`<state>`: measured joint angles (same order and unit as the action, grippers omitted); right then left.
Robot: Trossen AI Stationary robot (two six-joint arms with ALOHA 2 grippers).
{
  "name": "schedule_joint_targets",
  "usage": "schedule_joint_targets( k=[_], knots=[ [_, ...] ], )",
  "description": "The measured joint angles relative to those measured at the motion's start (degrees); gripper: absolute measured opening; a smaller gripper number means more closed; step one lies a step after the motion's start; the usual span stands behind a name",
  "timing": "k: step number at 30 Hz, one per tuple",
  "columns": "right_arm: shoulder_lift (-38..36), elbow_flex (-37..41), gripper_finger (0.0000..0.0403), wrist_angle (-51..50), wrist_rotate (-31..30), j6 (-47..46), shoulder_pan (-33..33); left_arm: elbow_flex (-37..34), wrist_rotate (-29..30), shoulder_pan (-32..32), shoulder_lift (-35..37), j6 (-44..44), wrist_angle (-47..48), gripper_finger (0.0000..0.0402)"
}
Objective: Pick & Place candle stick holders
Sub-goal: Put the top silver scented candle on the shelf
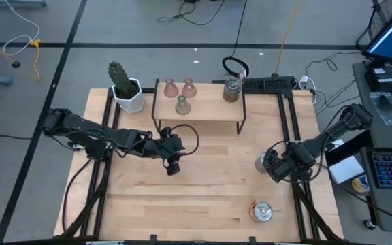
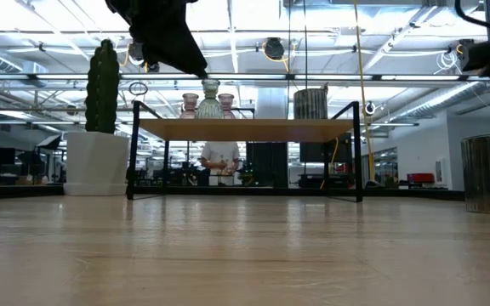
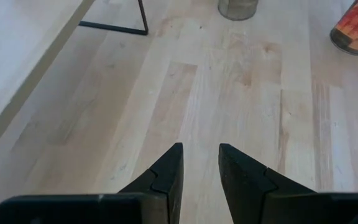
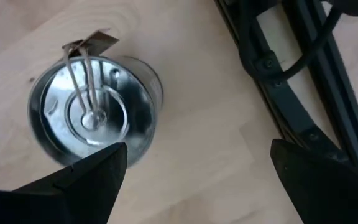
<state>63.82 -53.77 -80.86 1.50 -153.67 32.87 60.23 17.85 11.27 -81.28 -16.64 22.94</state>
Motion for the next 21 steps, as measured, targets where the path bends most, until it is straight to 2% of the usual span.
schedule_joint_targets(
  k=[21],
  knots=[
    [0.00,5.18,0.0389,1.39,0.09,-1.24,-1.45,0.00,-1.51,0.00,0.00,-0.06,0.00,0.0104]
  ],
)
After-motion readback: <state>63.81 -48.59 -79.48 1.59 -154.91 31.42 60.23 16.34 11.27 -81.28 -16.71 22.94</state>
